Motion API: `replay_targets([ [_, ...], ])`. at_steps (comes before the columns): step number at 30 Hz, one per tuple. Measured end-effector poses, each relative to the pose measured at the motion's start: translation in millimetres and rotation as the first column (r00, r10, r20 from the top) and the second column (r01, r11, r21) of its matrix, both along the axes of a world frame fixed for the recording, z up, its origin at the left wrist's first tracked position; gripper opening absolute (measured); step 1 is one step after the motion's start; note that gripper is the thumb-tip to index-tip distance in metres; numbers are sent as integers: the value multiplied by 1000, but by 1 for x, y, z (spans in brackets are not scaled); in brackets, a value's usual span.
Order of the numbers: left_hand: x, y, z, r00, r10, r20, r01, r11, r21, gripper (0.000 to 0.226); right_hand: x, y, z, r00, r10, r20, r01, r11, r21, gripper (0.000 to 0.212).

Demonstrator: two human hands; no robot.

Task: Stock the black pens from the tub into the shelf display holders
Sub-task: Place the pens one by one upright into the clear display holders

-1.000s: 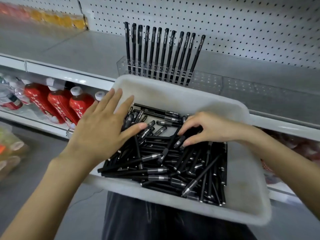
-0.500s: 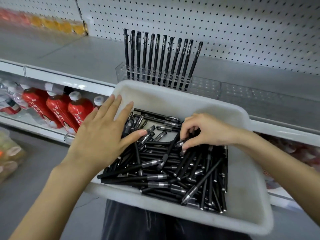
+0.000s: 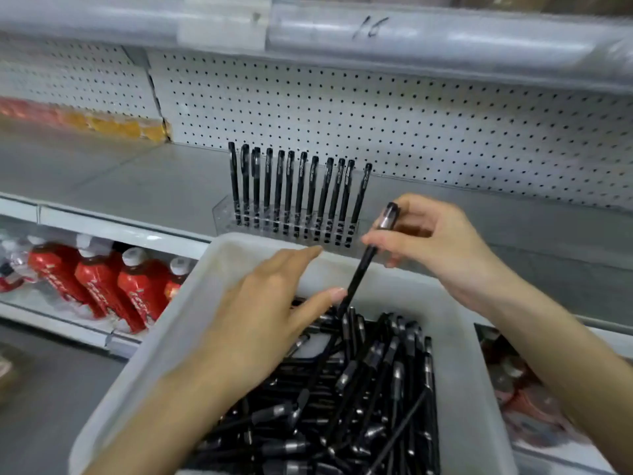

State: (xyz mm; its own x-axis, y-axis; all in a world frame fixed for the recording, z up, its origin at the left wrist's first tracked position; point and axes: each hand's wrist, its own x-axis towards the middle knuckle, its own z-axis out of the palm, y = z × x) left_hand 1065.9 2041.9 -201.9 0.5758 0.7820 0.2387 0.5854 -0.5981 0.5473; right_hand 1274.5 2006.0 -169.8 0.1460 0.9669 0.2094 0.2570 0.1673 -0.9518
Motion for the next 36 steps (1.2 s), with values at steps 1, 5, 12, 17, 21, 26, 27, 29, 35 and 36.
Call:
replay_targets([
  [1,10,0,1,997,-20,69,23,999,-42,68,-2,2,3,999,-25,-48,26,1000,14,18],
  [5,42,0,5,973,-17,228,31,998,-61,39,-6,7,11,982,-92,-165,105,992,67,26],
  [12,64,10,9,939,87,333,-47,991,-125,21,7,14,14,977,-122,-176,142,984,108,27],
  [17,69,24,6,928,27,371,66,970,-235,16,24,18,16,991,-11,-134,21,997,74,29],
  [21,70,32,4,948,-17,317,32,999,-43,16,32,27,26,993,-59,-106,74,988,136,24],
  [26,60,53,-12,983,45,-180,38,901,433,49,55,49,38,953,-300,-45,302,921,248,18],
  [27,58,56,-16,971,56,-233,54,896,441,52,58,53,36,948,-317,-17,311,917,251,20],
  [29,57,60,-25,952,61,-301,72,907,414,55,60,60,30,944,-327,36,308,917,253,23],
  [35,57,59,-36,915,68,-397,87,929,360,63,63,74,14,932,-326,161,281,927,250,24],
  [36,57,60,-38,910,70,-408,93,926,366,64,63,76,13,932,-319,172,274,931,241,24],
])
